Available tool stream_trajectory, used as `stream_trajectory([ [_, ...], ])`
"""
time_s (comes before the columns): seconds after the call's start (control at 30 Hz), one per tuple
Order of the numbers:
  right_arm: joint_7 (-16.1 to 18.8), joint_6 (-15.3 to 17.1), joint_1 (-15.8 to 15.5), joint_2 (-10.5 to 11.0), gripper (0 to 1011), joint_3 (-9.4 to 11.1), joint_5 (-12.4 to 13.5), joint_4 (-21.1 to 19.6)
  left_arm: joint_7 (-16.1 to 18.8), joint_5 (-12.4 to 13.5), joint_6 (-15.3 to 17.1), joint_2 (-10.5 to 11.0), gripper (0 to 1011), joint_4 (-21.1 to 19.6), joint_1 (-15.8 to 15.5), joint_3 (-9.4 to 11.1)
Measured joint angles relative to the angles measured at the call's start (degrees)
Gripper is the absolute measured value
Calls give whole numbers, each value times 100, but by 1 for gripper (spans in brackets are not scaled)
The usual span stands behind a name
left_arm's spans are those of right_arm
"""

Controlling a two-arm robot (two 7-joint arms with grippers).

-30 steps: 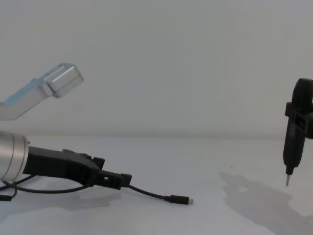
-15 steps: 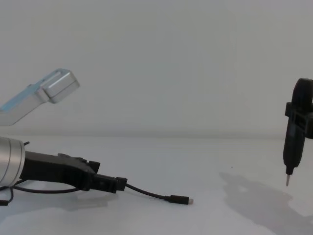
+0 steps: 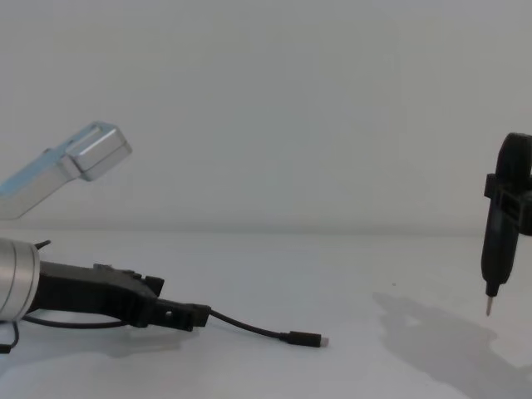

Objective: Pick up the data cable with the one hand.

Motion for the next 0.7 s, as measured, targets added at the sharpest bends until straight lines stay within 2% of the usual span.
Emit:
stream_trajectory([
  [0.7, 0, 0, 0, 0, 275, 0, 0, 0, 130, 9, 183, -39, 1001, -85, 161, -95],
])
